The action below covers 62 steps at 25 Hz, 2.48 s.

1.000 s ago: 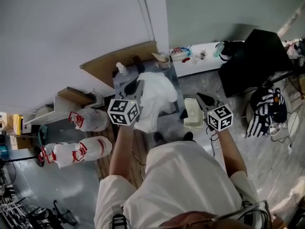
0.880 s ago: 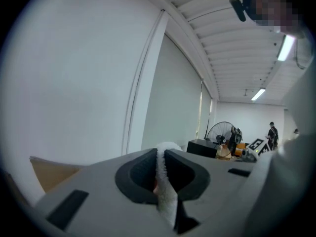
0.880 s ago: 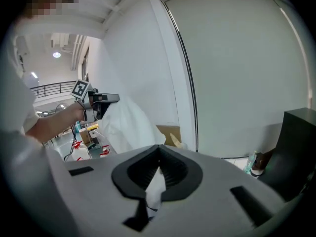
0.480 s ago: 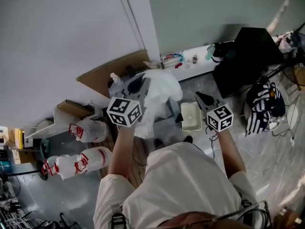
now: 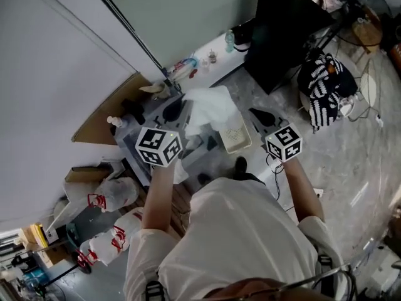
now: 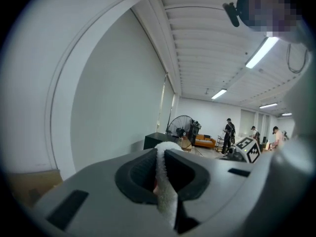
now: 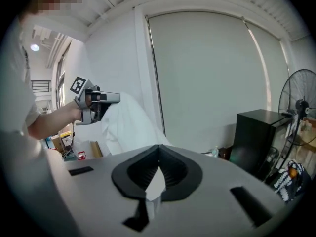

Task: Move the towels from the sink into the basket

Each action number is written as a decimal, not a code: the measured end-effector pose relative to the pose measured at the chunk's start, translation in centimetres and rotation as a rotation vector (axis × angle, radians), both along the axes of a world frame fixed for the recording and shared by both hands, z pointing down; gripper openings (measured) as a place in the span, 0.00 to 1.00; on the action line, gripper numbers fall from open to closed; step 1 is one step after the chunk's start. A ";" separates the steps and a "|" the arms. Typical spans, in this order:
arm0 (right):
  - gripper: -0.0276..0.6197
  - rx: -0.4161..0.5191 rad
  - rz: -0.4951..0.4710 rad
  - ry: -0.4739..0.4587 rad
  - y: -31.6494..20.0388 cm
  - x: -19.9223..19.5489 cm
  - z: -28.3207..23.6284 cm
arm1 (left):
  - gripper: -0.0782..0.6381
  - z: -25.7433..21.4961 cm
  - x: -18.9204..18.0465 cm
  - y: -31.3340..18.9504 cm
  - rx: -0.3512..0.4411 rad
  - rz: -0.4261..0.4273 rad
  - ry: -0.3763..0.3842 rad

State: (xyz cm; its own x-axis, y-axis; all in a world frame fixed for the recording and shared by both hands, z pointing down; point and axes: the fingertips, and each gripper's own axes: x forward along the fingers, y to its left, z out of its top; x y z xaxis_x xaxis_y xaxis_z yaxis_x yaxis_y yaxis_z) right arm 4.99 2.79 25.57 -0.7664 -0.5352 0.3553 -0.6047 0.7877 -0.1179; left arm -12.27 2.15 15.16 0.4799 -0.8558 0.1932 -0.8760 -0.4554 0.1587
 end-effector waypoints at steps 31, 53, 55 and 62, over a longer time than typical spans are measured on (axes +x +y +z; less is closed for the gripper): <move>0.05 -0.324 0.051 0.157 -5.2 12.0 29.8 | 0.15 40.8 15.4 -6.8 -0.256 -0.075 -0.128; 0.05 -0.523 0.023 0.216 -2.3 11.7 64.9 | 0.15 86.5 16.5 -3.6 -0.725 -0.268 -0.165; 0.05 -0.538 0.025 0.218 -2.1 11.8 66.7 | 0.16 89.4 16.6 -3.1 -0.774 -0.279 -0.165; 0.05 -0.552 0.026 0.231 -1.9 11.9 68.4 | 0.37 92.0 17.8 -2.8 -0.844 -0.238 -0.170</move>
